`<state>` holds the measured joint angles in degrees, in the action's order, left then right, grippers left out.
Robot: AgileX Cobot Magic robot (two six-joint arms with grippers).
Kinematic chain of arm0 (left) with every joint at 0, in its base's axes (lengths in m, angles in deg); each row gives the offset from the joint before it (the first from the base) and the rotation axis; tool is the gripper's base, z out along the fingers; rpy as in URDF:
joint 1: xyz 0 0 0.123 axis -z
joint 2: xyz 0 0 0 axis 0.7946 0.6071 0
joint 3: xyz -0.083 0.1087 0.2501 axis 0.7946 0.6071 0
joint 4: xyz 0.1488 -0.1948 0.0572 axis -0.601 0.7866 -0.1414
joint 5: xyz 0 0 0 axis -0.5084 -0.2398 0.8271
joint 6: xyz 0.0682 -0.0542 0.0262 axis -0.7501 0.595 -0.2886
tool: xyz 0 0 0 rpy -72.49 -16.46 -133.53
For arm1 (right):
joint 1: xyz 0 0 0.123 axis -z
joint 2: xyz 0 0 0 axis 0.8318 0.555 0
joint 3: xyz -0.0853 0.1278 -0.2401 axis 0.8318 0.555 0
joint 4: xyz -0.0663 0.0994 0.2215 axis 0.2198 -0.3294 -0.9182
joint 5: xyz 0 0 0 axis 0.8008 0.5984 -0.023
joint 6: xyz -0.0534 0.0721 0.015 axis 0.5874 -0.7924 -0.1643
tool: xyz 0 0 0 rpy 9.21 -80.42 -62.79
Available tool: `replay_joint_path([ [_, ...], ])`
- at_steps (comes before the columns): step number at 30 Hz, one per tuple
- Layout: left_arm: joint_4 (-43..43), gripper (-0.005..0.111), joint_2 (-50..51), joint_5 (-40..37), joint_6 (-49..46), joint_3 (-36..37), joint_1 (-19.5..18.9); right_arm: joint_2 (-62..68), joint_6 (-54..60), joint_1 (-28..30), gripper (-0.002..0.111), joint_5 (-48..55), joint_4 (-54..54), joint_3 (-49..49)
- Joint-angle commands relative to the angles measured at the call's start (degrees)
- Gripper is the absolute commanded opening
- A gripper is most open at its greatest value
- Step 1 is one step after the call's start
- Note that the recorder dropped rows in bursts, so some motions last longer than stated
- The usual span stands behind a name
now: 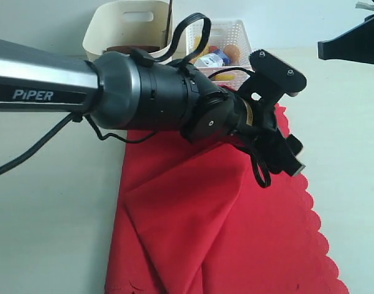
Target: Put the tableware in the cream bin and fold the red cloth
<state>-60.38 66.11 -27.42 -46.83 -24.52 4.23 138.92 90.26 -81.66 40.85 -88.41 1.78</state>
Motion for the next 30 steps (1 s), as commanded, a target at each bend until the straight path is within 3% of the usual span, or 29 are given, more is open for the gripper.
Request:
replay_joint_path([
  [1, -0.09, 0.105, 0.22, 0.03, -2.63, -2.18, 0.90, 0.05, 0.20, 0.02, 0.000, 2.04, 0.31, -0.41],
  [5, -0.09, 0.105, 0.22, -0.83, -4.73, -3.33, 0.67, 0.05, 0.09, 0.02, 0.000, 2.81, 0.31, -0.41],
  [16, -2.08, 0.105, -8.50, -19.52, -8.35, -4.06, -0.72, 0.05, 0.21, 0.02, 0.000, 2.57, 0.66, -0.41],
  [20, -2.89, 0.099, -13.80, -23.25, -10.06, -3.31, -1.31, 0.05, 0.21, 0.02, 0.000, 2.57, 0.66, -0.41],
  [24, -2.99, 0.073, -17.45, -23.20, -10.97, 0.62, -4.40, 0.05, 0.21, 0.02, 0.000, 2.57, 0.66, -0.41],
  [30, -0.99, 0.001, -13.61, -12.82, -10.57, 10.04, -13.89, 0.05, 0.21, 0.02, 0.000, 3.21, 0.36, -0.41],
])
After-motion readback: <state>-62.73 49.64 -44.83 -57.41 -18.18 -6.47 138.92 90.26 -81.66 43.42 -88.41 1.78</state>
